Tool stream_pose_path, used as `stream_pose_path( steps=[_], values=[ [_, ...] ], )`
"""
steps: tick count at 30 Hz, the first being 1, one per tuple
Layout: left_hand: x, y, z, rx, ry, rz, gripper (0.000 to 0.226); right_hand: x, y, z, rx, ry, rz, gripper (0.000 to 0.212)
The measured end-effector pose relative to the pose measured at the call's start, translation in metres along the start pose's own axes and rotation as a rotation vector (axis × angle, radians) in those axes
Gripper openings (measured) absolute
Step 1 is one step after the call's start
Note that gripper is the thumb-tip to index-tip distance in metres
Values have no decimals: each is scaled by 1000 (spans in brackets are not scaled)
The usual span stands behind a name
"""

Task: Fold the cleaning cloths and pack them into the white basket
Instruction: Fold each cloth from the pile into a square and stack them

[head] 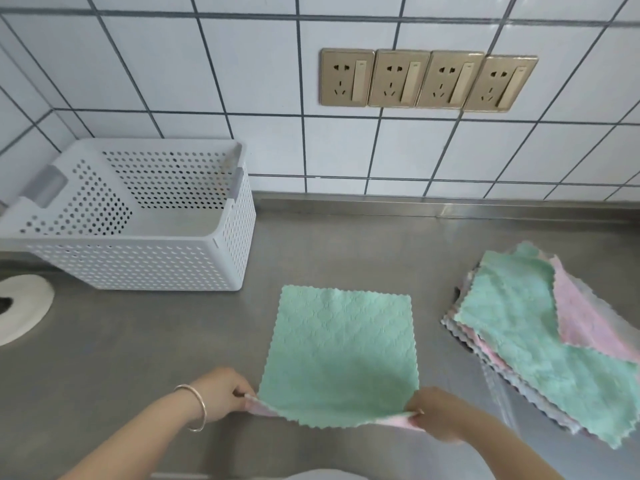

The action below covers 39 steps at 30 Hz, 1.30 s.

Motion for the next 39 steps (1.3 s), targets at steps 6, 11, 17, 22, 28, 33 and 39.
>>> stream_pose_path(
  steps=[6, 11, 17, 22, 28, 33, 39],
  values=[
    [-37, -13, 3, -28, -77, -200, 34, -33, -40, -5, 59, -75, 379, 35],
    [-73, -24, 8, 82, -379, -812, 20, -65, -63, -6, 70, -358, 781, 33],
    [-88, -29, 39, -30, -620, -806, 29, -94, -68, 6, 95, -605, 1028, 27],
    [-101, -27, 55, -102, -704, -728, 15, -98, -73, 20, 179, -671, 1014, 24],
    [-109, -21, 67, -170, -722, -614, 24, -101, -79, 28, 218, -725, 1016, 27],
    [-111, -21, 73, -210, -684, -542, 20, -107, -81, 31, 245, -749, 972, 35],
    [-109, -18, 73, -249, -689, -571, 24, -103, -90, 33, 315, -762, 1016, 35]
  ],
)
Point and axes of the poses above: each hand's wrist, its own z-axis towards the middle knuckle, its own x-axis out of the palm, y = z × x, the point moved 9 cm from there along z, towards the middle knuckle, and after that the axes turned 12 degrees about y, right-handed, at the moved point
